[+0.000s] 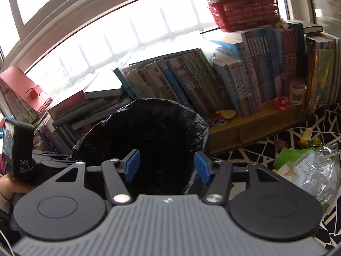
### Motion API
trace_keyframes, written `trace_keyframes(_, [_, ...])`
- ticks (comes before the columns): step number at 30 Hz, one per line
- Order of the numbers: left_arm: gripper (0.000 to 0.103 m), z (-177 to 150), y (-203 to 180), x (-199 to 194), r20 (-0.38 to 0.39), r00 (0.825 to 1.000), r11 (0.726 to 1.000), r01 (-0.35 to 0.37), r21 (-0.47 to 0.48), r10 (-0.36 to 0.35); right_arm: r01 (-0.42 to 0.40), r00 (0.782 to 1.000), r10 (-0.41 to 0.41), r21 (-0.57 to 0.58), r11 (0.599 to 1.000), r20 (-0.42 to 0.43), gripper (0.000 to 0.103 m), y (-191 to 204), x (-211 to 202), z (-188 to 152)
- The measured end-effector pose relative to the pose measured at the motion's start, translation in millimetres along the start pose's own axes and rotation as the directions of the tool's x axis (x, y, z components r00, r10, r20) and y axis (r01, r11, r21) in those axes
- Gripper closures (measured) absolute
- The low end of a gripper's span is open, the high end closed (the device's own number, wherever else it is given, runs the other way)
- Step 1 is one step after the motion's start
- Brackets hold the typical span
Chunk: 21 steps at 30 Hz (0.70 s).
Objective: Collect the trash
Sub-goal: 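Carry the clear bag over the bin and open the right gripper, then move the right gripper back to the trash pile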
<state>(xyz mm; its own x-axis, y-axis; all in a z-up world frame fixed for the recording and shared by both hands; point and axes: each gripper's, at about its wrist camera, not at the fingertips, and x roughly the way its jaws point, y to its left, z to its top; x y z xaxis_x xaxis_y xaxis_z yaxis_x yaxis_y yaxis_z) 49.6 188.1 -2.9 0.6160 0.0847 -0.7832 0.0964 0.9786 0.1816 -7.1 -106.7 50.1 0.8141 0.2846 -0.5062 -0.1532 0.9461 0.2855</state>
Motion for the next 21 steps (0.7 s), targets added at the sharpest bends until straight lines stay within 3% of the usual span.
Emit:
trace_keyframes(3, [0.082, 0.0, -0.1, -0.1, 0.0, 1.0, 1.0, 0.0, 0.0, 0.0, 0.068, 0.996, -0.069, 0.012, 0.998, 0.064, 0.014, -12.1, -7.8, 4.8])
trace_keyframes(7, [0.082, 0.1, -0.1, 0.0, 0.0, 1.0, 1.0, 0.0, 0.0, 0.0, 0.161, 0.978, -0.164, 0.036, 0.986, 0.125, 0.002, -27.3, -13.1, 9.3])
trace_keyframes(12, [0.082, 0.0, 0.0, 0.0, 0.0, 1.0, 1.0, 0.0, 0.0, 0.0, 0.244, 0.959, -0.254, 0.09, 0.966, 0.122, 0.001, -48.6, -8.5, 4.4])
trace_keyframes(21, [0.082, -0.5, 0.6, -0.2, -0.001, 1.0, 1.0, 0.0, 0.001, 0.0, 0.341, 0.936, -0.35, 0.16, 0.926, 0.03, 0.001, -83.5, 18.6, -16.4])
